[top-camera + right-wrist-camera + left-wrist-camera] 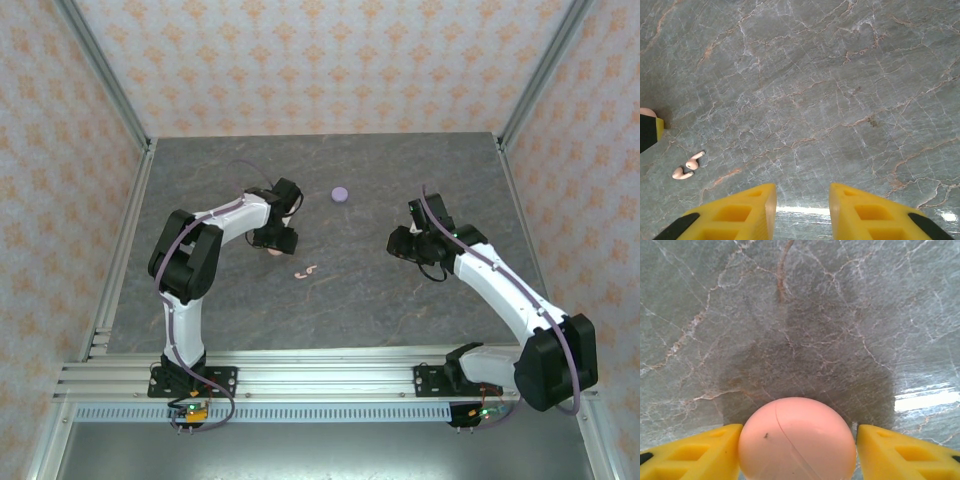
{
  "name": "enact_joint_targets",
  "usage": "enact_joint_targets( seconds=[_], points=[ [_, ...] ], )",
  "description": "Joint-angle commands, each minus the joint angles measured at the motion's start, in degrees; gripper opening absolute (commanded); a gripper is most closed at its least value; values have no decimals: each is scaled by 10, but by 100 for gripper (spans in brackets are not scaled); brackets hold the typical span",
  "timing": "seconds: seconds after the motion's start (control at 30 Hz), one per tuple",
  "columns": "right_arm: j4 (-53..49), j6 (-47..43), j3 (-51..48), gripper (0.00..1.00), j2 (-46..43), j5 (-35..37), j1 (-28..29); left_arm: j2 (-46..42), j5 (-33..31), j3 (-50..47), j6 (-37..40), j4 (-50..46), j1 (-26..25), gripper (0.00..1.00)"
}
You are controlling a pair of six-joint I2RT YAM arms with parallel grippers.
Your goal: Insert the wireless bluetooth earbuds into the charging case
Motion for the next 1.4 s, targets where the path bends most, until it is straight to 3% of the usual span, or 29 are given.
enact_joint_targets(
  seconds=[0.0,0.2,0.7,1.03,1.37],
  points=[
    [-4,-2,-4,34,1,17,0,4,-13,4,-18,-16,2,55],
    [0,-1,-11,34,1,16,0,-2,1,4,-73,4,-17,48],
    [9,0,-23,34,18,9,0,107,-17,149,-156,-10,-119,50],
    [21,-2,-26,34,42,-8,-1,97,9,163,-138,-2,-125,68],
    [47,-1,-14,34,89,-64,1,37,54,187,-111,-2,-100,72]
  ],
)
